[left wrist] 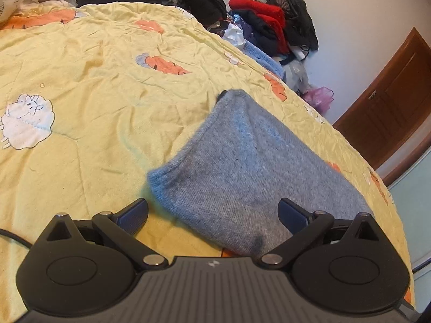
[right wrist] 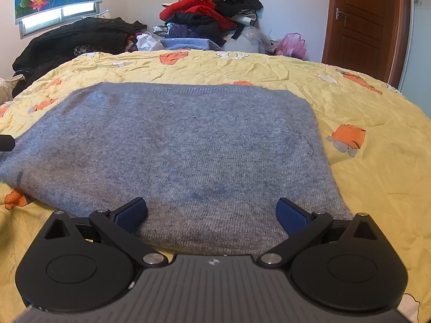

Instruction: Fold small clothes

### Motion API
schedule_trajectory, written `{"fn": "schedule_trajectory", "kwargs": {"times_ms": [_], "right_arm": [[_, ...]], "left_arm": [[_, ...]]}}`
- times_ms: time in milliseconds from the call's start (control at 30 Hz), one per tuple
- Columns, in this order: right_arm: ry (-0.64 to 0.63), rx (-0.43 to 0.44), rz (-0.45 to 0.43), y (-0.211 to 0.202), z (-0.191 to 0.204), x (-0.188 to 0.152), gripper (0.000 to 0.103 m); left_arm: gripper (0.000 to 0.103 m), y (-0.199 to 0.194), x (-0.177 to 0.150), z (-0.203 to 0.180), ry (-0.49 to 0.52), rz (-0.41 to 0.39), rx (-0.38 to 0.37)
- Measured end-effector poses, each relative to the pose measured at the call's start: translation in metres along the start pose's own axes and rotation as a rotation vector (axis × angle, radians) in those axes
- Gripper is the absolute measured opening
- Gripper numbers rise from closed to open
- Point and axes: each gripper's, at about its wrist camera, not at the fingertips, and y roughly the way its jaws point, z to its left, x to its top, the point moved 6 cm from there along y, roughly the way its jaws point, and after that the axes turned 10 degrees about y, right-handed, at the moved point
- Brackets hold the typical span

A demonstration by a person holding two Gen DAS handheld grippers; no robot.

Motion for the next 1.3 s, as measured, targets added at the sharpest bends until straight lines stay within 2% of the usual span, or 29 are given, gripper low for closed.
{"fn": "schedule_trajectory", "kwargs": {"times_ms": [133,200,233,300,367,433,500,567,600,667,733,800,900,967,1033,1200,1300], "right_arm": [[0.000,0.001,0.000,0.000,0.000,0.000,0.103],[0.001,0.001,0.000,0.000,0.000,0.000,0.103],[0.001,0.002,0.000,0.000,0.000,0.000,0.103],[0.002,0.004,-0.001,0.000,0.000,0.000,0.103],[0.003,0.004,-0.001,0.000,0.000,0.000,0.103],[0.002,0.004,-0.001,0.000,0.000,0.000,0.103],[0.002,0.004,0.001,0.000,0.000,0.000,0.103],[0.009,0.015,0.013,-0.002,0.000,0.003,0.102],[0.023,0.036,0.020,-0.004,0.000,0.007,0.098],[0.053,0.123,-0.009,-0.015,0.002,0.026,0.099],[0.083,0.183,-0.028,-0.020,0.007,0.053,0.103],[0.136,0.287,0.058,-0.009,0.017,0.080,0.103],[0.266,0.465,0.228,0.021,0.037,0.106,0.102],[0.314,0.550,0.300,0.041,0.052,0.117,0.100],[0.323,0.579,0.355,0.062,0.070,0.124,0.099],[0.375,0.585,0.477,0.113,0.101,0.131,0.095],[0.405,0.573,0.511,0.132,0.109,0.131,0.094]], "left_arm": [[0.102,0.011,0.008,-0.003,-0.022,-0.040,0.027],[0.071,0.017,0.010,-0.007,-0.012,-0.042,0.039],[0.047,0.021,0.011,-0.007,-0.009,-0.025,0.047],[0.035,0.024,0.013,-0.002,-0.030,-0.021,0.058],[0.017,0.026,0.015,0.006,-0.057,-0.005,0.070],[0.010,0.027,0.017,0.013,-0.101,0.011,0.063],[0.008,0.023,0.020,0.007,-0.061,0.003,0.087],[0.007,0.012,0.024,-0.020,0.088,-0.060,0.093],[0.007,0.005,0.026,-0.041,0.204,-0.099,0.072],[0.007,-0.003,0.018,-0.085,0.431,-0.156,0.022],[0.007,-0.003,0.000,-0.117,0.600,-0.179,-0.022],[0.007,0.007,-0.020,-0.133,0.690,-0.163,-0.042],[0.007,0.024,-0.038,-0.128,0.697,-0.099,-0.020],[0.007,0.025,-0.041,-0.122,0.680,-0.094,-0.032],[0.007,0.025,-0.040,-0.119,0.673,-0.092,-0.045],[0.007,0.023,-0.040,-0.114,0.657,-0.096,-0.076],[0.007,0.022,-0.037,-0.109,0.620,-0.100,-0.110]]}}
